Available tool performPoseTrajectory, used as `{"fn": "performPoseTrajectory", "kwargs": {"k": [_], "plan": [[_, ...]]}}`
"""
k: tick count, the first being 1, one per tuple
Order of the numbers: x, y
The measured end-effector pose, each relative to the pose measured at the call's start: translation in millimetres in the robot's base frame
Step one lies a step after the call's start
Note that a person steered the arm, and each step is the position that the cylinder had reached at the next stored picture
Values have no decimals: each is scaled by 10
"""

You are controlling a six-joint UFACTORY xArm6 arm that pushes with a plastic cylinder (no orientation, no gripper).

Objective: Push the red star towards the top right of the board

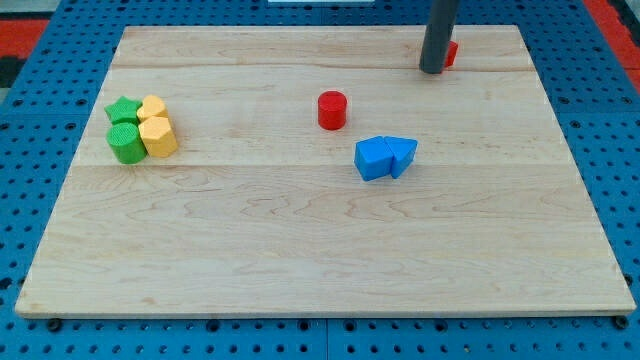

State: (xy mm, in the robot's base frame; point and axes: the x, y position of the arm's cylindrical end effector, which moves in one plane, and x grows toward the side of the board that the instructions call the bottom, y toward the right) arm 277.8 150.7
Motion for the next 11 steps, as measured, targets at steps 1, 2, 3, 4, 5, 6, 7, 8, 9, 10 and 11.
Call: {"fn": "performPoseTrajectory", "kwargs": {"k": [1, 2, 3, 4, 5, 6, 7, 8, 9, 10, 11], "plan": [[215, -121], [239, -270], [25, -142], [-209, -14], [-98, -122], [-94, -298], [-246, -84], [-385, 265], [-424, 374], [-116, -56], [-83, -950]]}}
